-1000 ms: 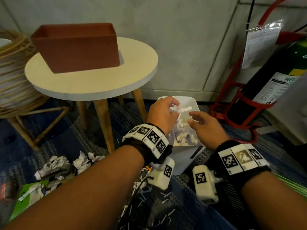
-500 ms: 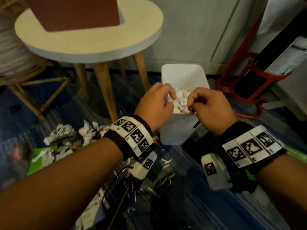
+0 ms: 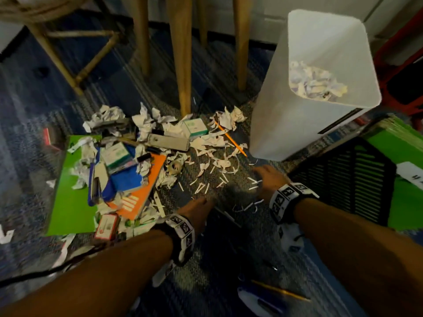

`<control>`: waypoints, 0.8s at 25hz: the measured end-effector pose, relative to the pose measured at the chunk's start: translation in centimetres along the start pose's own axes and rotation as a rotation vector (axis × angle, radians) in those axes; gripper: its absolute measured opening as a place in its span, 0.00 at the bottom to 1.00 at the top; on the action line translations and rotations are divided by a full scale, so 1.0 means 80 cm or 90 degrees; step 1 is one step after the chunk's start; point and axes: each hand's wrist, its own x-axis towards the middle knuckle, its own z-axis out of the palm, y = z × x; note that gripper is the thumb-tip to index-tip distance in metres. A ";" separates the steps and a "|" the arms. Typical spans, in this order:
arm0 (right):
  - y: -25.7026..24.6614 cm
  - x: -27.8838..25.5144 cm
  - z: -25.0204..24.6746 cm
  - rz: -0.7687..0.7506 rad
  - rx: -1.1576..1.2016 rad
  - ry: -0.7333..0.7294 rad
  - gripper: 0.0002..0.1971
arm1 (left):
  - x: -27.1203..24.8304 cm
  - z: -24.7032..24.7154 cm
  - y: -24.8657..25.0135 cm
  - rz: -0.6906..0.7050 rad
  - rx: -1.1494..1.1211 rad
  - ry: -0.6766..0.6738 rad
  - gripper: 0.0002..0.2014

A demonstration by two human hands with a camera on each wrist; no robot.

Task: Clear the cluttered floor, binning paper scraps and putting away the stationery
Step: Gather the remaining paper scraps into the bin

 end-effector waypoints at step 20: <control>0.003 -0.043 0.092 -0.093 -0.013 -0.022 0.31 | 0.020 0.062 -0.041 0.155 0.259 -0.022 0.17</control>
